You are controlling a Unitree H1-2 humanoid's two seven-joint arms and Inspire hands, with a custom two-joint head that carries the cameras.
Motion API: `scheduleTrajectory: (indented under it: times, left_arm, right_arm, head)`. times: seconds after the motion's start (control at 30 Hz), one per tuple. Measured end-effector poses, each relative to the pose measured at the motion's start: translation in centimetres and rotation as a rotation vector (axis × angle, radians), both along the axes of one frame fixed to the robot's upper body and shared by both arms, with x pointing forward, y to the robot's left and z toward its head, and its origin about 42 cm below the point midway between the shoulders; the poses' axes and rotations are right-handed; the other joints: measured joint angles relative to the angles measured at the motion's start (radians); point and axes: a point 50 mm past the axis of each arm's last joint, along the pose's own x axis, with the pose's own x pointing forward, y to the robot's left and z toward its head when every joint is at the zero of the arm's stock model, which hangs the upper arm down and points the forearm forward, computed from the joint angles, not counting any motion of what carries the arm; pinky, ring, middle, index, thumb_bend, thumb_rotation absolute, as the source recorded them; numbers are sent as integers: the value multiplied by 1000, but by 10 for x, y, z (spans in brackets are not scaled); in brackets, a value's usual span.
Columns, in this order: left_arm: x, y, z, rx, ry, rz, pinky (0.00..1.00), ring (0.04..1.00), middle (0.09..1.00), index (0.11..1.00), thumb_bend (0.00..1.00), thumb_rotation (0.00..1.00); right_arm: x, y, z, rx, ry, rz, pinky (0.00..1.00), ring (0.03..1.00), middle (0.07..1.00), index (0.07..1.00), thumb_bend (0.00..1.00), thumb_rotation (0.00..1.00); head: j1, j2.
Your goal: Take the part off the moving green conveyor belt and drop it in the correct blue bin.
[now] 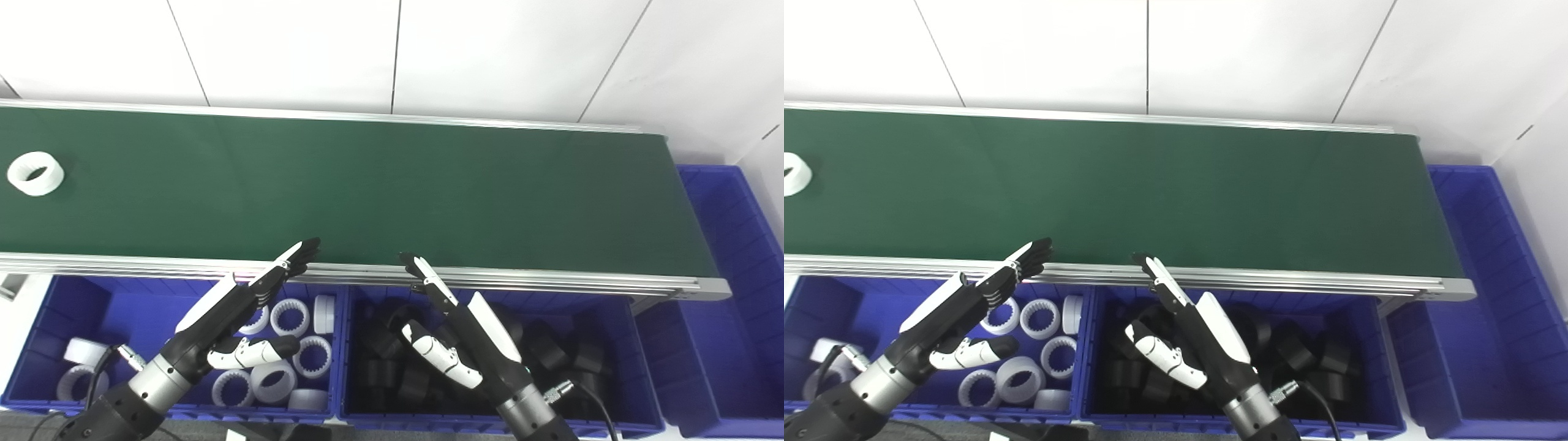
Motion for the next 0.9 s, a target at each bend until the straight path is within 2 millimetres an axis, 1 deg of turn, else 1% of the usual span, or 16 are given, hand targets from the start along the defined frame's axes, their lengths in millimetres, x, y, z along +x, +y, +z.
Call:
scheduleTrajectory:
  times: [0.07,0.23,0.37,0.53,0.9]
  left_arm:
    - [0,0,0,0,0,0,974,998,1000,989,441,695]
    - [-1,1,0,2,-1,2,952,985,994,976,438,715]
    - [-3,1,-1,2,7,4,959,990,997,977,441,711]
    - [-3,2,-3,1,9,6,957,987,998,976,445,697]
    - [-4,2,-3,0,9,6,960,991,997,977,445,682]
  right_arm:
    - [0,0,0,0,1,0,887,968,1000,983,385,951]
    - [0,0,0,-1,0,1,879,965,1000,984,371,919]
    - [0,1,0,-2,-1,2,884,967,1000,985,353,893]
    - [0,1,0,0,0,4,891,972,1000,986,355,905]
    - [0,2,0,1,1,6,895,974,1000,986,347,891]
  head:
    - [-5,3]
    - [-9,5]
    - [-15,6]
    - [-12,5]
    - [-9,8]
